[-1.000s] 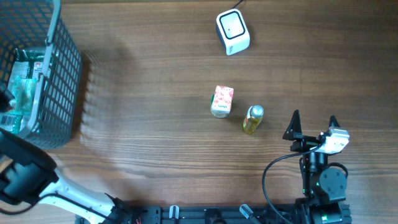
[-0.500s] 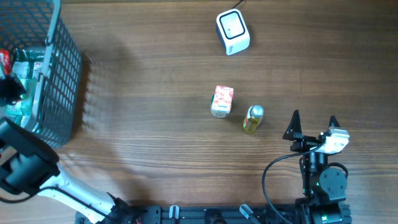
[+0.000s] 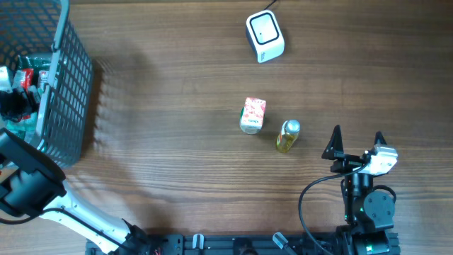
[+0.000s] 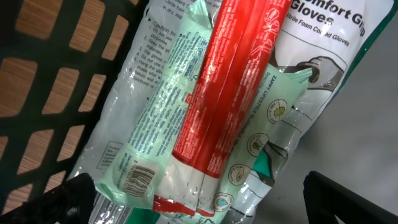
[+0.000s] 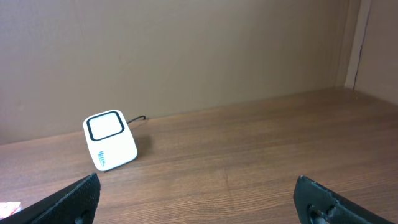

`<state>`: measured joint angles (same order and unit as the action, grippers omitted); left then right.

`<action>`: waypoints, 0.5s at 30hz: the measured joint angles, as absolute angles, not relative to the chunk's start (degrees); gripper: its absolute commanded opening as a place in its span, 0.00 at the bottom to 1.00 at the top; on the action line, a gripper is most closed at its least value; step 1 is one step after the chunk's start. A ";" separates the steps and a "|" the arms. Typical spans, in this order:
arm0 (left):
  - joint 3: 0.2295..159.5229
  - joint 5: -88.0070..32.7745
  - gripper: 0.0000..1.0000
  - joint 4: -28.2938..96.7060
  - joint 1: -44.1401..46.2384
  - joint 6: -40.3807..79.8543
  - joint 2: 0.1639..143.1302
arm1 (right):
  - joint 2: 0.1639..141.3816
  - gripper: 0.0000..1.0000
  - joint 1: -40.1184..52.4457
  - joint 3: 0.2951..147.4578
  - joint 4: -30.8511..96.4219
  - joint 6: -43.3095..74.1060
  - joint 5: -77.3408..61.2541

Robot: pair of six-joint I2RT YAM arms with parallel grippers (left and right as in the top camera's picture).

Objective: Scan the item barcode
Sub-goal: 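Grasp the red and green packets with the left gripper and lift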

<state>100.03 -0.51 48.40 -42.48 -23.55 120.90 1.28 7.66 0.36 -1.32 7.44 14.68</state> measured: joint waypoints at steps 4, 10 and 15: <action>100.03 -0.54 1.00 47.79 -42.46 -25.91 120.90 | 1.28 1.00 7.66 0.36 -1.32 7.44 14.68; 100.03 -1.69 1.00 46.59 -42.46 -29.41 120.95 | 1.28 1.00 7.66 0.36 -1.32 7.44 14.68; 100.03 -3.25 1.00 45.65 -42.46 -32.77 121.75 | 1.28 1.00 7.66 0.36 -1.32 7.44 14.68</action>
<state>100.03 -3.25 45.65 -42.46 -32.77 121.75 1.28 7.66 0.36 -1.32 7.44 14.68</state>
